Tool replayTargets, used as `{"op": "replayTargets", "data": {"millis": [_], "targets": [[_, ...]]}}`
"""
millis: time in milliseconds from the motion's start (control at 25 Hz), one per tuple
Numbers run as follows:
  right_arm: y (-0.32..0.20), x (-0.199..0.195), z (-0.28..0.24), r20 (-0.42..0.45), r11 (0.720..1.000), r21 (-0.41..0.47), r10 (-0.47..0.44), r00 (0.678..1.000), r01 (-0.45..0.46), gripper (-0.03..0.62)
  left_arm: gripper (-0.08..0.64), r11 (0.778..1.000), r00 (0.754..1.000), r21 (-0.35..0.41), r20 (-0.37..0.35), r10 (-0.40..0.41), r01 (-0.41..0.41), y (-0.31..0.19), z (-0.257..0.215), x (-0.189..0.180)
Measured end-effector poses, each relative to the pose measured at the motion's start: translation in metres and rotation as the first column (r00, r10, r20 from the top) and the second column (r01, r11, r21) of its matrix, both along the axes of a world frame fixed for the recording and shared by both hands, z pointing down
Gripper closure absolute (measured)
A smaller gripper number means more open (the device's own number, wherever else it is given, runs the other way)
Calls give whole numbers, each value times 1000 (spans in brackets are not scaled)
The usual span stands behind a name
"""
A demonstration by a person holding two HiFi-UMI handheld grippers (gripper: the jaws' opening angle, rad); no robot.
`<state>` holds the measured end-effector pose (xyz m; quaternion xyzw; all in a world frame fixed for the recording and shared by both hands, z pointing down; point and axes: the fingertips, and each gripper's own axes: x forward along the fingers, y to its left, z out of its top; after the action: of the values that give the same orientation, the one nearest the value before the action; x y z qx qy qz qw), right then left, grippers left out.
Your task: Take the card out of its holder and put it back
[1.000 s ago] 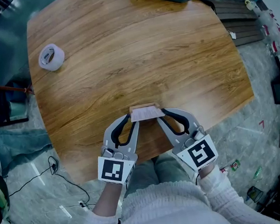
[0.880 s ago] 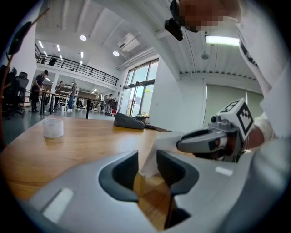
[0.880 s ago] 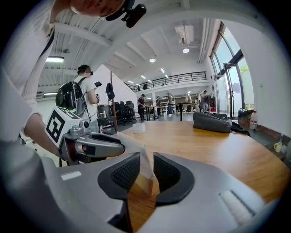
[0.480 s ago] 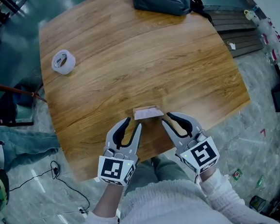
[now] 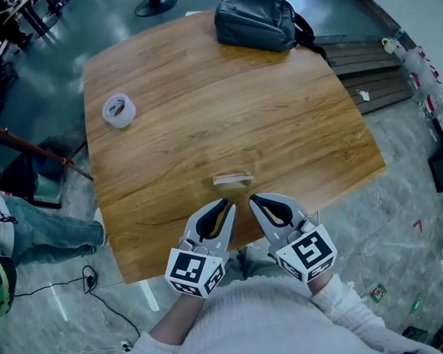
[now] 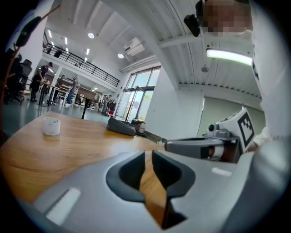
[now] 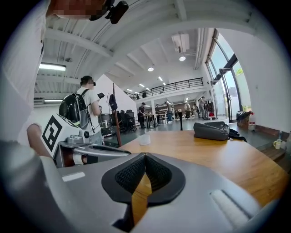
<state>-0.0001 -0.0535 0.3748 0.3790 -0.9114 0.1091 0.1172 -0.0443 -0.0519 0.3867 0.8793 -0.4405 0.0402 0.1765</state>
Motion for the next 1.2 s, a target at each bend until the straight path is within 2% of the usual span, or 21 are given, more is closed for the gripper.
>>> {"op": "replayTargets", "data": {"millis": [160,640,920,1200], "targets": [[8,-1,-6,10,1000,-2,-16,1000,16,592,550,998,998,-38,-37,-49,48,7,-2,-1],[24,0,-11,24,999,4,-47,999,47,592,551,999,999,-21,-27,-33,32,20,-13,8],[28,-2,-7,3,997,-7,-72,997,72,592,551,998,997,28,41,62,-64,22,-21,17],[26,5,-1,20,998,-41,-53,998,54,594,551,991,990,28,46,130,-131,13,-27,20]]}}
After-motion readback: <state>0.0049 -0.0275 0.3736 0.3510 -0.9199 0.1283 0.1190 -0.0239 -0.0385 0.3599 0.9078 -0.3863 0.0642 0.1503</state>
